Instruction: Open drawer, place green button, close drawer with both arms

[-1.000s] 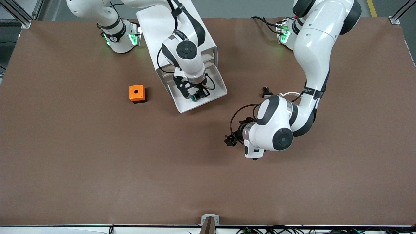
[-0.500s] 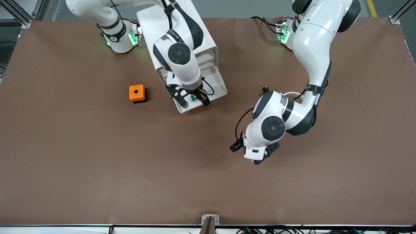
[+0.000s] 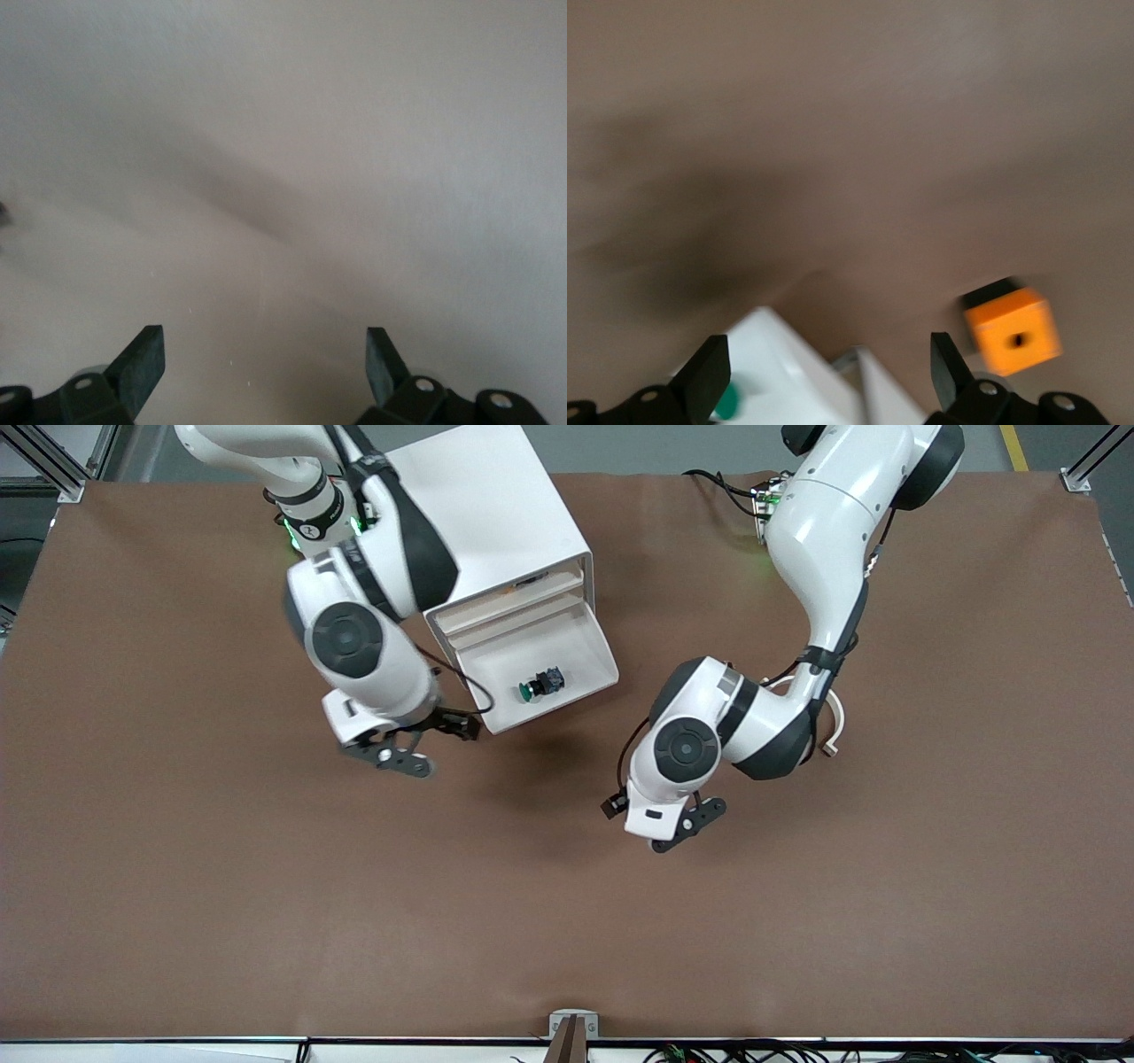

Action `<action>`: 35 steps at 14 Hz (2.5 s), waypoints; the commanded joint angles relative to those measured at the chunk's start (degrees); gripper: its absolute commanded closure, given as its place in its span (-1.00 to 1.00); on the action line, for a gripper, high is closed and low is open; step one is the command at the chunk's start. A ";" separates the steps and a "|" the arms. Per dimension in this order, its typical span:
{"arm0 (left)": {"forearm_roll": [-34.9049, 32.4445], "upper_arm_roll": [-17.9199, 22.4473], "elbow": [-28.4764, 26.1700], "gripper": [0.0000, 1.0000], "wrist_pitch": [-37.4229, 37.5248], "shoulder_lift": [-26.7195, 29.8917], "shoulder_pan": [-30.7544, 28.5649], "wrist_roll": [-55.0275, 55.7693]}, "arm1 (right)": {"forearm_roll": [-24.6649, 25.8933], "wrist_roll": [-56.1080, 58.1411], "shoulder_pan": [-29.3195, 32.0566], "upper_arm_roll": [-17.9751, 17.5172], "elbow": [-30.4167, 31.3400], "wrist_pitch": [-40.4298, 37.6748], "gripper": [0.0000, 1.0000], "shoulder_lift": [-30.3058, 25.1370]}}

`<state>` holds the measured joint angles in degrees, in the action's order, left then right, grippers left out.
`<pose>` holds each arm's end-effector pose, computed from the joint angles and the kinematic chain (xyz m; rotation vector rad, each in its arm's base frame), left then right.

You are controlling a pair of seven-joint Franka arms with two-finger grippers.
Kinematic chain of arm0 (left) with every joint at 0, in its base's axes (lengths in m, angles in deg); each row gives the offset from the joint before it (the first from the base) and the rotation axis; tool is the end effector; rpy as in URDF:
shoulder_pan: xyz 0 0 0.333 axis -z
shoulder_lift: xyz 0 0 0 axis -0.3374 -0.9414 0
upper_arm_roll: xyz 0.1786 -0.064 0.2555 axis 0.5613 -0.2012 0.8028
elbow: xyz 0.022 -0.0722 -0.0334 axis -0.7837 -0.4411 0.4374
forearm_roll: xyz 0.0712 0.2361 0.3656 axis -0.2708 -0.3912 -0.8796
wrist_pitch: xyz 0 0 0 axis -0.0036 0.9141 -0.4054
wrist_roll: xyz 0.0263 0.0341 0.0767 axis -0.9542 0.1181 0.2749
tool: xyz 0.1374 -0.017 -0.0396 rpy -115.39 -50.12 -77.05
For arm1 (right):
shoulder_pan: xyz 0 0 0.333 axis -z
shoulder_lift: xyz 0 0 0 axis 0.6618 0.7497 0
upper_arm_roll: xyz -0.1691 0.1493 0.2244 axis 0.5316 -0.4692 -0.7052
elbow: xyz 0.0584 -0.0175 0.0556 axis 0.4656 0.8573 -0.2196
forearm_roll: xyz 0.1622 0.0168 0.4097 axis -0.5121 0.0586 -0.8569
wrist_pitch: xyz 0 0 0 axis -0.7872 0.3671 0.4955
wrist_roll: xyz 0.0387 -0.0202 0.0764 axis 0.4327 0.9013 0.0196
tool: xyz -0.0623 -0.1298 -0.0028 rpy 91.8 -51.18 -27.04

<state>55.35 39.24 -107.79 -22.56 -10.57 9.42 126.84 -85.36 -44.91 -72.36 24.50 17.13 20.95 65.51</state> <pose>0.6433 -0.4579 0.2248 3.0198 0.8174 -0.2224 0.6181 0.2995 0.3787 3.0649 -0.3310 -0.2475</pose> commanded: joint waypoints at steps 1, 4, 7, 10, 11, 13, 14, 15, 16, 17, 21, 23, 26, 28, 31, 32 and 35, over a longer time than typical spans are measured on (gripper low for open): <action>-1.43 0.04 -1.23 -1.00 -2.16 0.32 2.58 0.81 | 1.79 13.27 7.96 -1.10 -1.94 -7.07 -1.00 -3.65; -1.17 0.04 -2.20 -1.00 -3.66 -0.11 5.30 0.90 | 2.05 25.67 17.89 -1.19 -2.30 -11.65 -1.00 -7.33; -0.72 0.04 -3.08 -1.00 -3.66 -0.55 7.77 0.90 | 2.05 32.28 25.28 -1.10 -3.78 -16.75 -1.00 -8.75; -0.55 -0.22 -3.78 -1.00 -3.66 -0.64 9.61 0.90 | 2.31 37.03 29.42 -0.93 -4.84 -19.22 -1.00 -9.28; -0.29 -0.40 -3.87 -1.00 -3.66 -0.73 10.31 1.07 | 2.66 38.96 30.48 -0.93 -4.93 -19.31 -1.00 -9.37; 2.25 -0.49 -3.87 -1.00 -3.57 -0.90 11.90 1.95 | 5.29 42.05 31.71 -1.01 -5.46 -19.31 -1.00 -9.63; 3.39 -0.58 -3.96 -1.00 -3.57 -0.91 12.51 2.04 | 6.44 42.14 31.89 -1.10 -5.72 -19.22 -1.00 -9.63; 4.36 -0.58 -4.31 -1.00 -3.57 -0.91 13.30 2.04 | 7.14 42.14 31.89 -1.19 -5.81 -19.13 -1.00 -9.54; 5.42 -0.58 -4.48 -1.00 -3.57 -0.99 13.83 2.04 | 7.76 42.14 31.89 -1.19 -5.81 -18.96 -1.00 -9.28; 6.21 -0.58 -4.48 -1.00 -3.57 -0.91 14.27 2.04 | 8.20 41.97 31.98 -1.19 -5.81 -18.87 -1.00 -9.02; 8.94 -0.75 -5.19 -1.00 -3.57 -0.82 15.16 3.09 | 8.21 41.88 31.98 -1.28 -5.81 -18.61 -1.00 -8.93; 10.95 -1.71 -5.89 -1.00 -3.49 -0.73 15.07 3.36 | 8.29 41.88 31.81 -1.28 -5.81 -18.61 -1.00 -8.93; 13.94 -2.33 -6.68 -1.00 -3.49 -0.73 15.33 3.36 | 8.47 42.14 32.59 -1.19 -6.07 -19.13 -1.00 -8.93; 16.05 -2.42 -6.86 -1.00 -3.49 -0.82 15.51 3.27 | 8.56 41.79 32.60 -1.28 -9.83 -19.22 -1.00 -8.93; 20.88 -3.30 -7.21 -0.99 -3.49 -0.91 15.42 3.09 | 8.21 41.62 32.95 -1.02 -14.76 -21.76 -1.00 -8.93; 22.20 -3.30 -7.30 -1.00 -3.49 -1.08 15.51 2.92 | 8.20 41.70 33.21 -1.01 -15.65 -22.64 -1.00 -8.93; 25.55 -3.39 -8.44 -0.99 -3.49 -1.26 15.77 2.30 | 8.21 41.62 33.04 -1.28 -16.01 -24.49 -1.00 -9.19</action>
<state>78.68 36.11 -115.37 -25.47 -11.81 24.94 129.42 -77.97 -3.61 -40.31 24.32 1.99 -1.92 56.26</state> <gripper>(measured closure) 0.000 0.000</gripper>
